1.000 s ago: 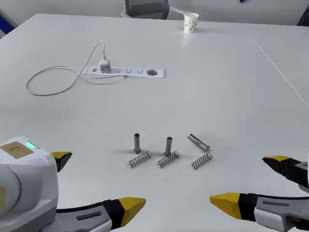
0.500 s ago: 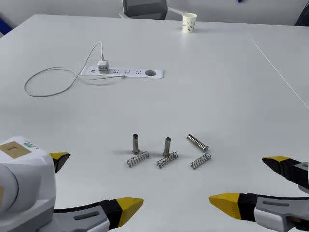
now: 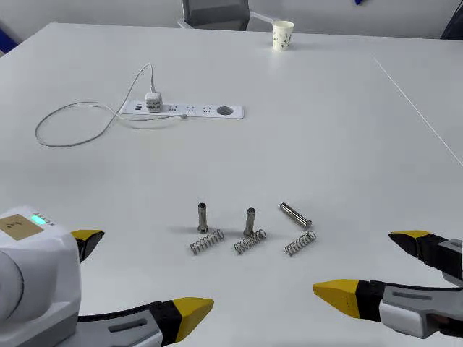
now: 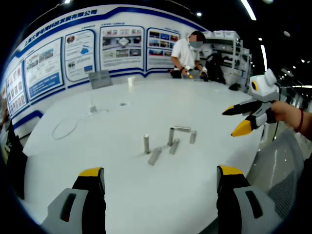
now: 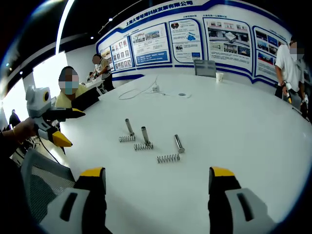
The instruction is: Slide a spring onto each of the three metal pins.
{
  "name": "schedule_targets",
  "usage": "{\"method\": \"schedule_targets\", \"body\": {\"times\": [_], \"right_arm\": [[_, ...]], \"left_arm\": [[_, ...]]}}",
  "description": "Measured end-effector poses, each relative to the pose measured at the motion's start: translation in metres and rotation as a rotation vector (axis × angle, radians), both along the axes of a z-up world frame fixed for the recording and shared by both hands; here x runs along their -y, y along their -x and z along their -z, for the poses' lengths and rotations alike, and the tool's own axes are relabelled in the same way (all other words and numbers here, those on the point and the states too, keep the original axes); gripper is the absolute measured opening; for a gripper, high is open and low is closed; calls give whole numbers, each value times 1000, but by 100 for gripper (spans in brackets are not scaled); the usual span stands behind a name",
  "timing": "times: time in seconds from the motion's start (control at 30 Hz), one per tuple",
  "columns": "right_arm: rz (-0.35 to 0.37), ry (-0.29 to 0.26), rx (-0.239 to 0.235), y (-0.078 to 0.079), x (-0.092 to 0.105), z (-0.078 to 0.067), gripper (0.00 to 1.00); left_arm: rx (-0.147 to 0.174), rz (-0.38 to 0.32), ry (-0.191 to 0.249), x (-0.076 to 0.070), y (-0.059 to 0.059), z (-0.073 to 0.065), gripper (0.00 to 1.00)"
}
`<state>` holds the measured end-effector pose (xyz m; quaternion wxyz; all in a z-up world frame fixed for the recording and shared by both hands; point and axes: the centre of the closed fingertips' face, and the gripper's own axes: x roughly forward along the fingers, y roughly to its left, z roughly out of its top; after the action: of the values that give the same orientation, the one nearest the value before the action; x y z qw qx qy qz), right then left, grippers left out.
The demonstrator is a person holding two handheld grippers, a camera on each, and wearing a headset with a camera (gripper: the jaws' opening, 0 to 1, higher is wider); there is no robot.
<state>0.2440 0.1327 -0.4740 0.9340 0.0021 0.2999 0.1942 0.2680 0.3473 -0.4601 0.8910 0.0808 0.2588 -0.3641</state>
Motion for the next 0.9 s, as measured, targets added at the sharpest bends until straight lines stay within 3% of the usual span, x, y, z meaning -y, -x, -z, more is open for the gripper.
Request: {"method": "schedule_targets", "body": {"times": [0.6, 0.9], "right_arm": [[-13, 2, 24, -35, -3, -2, 81], [-23, 18, 19, -58, -2, 3, 71]], "left_arm": [[-14, 8, -3, 3, 0, 6, 96], [-26, 17, 2, 6, 1, 9, 95]]}}
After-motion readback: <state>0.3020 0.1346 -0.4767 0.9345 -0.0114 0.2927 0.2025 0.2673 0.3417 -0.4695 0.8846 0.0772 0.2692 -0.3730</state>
